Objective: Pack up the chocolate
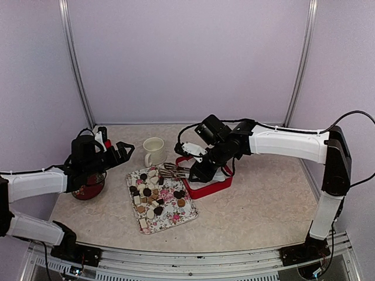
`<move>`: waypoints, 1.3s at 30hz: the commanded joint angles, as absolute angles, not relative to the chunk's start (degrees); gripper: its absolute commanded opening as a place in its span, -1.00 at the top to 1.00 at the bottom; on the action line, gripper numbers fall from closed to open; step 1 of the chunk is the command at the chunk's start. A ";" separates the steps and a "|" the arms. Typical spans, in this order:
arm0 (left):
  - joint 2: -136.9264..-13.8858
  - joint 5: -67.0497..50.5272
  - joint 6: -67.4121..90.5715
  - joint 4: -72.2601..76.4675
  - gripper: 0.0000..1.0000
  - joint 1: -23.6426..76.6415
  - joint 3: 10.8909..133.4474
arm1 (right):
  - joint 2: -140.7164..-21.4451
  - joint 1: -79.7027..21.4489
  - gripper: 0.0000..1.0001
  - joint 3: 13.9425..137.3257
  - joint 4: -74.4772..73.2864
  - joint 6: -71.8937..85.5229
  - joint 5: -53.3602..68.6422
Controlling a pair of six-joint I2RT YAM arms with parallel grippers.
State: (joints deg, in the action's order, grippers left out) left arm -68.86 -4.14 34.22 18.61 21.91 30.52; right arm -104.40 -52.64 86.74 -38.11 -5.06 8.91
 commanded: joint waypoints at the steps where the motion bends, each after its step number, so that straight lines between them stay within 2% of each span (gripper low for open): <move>1: -67.23 -4.48 33.86 19.42 -0.98 21.62 30.53 | -108.42 -53.22 0.19 91.03 -39.04 -7.04 7.24; 17: -67.61 -4.31 33.31 19.62 -0.98 21.03 30.35 | -116.89 -53.19 0.12 98.24 -42.86 -10.54 4.78; 39: -67.16 -5.19 33.21 20.49 -0.98 19.65 29.19 | -122.73 -53.23 0.15 104.33 -44.09 -11.67 7.69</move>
State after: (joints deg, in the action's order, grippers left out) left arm -67.94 -4.54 34.06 19.03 20.34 30.02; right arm -121.78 -52.75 102.50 -43.64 -11.03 6.46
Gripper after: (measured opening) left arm 0.989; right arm 0.430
